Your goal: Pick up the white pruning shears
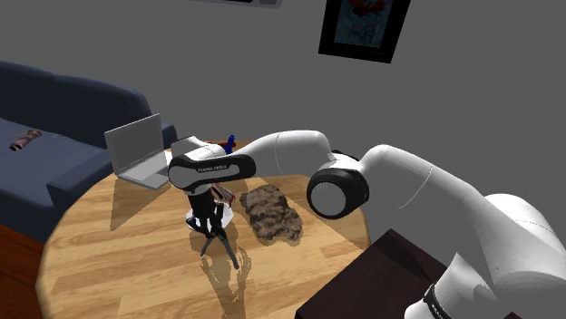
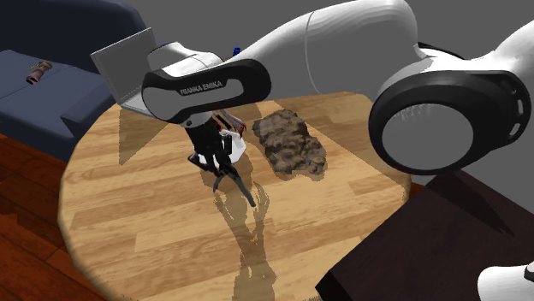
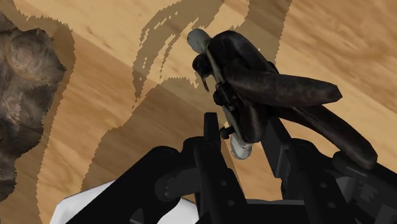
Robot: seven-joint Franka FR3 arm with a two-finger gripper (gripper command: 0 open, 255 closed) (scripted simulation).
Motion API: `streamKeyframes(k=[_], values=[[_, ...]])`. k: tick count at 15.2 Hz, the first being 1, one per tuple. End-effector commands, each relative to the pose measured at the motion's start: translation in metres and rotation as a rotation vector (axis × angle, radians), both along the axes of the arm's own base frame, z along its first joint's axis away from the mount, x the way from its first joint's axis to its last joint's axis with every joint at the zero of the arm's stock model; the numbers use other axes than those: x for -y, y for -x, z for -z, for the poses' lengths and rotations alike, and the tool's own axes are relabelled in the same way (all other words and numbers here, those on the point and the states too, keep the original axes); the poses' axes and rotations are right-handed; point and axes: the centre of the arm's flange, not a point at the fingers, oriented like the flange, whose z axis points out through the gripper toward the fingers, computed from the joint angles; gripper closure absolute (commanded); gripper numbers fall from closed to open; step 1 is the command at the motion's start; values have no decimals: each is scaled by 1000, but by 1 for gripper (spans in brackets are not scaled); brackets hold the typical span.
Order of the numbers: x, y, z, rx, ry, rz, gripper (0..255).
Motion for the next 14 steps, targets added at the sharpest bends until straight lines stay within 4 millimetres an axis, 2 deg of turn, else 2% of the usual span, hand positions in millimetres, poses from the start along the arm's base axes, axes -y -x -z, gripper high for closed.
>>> streamKeyframes(k=[1, 13, 14], values=[[0, 0, -9, 0, 0, 0, 255], [0, 0, -73, 0, 0, 0, 255], [0, 0, -73, 0, 0, 0, 255]])
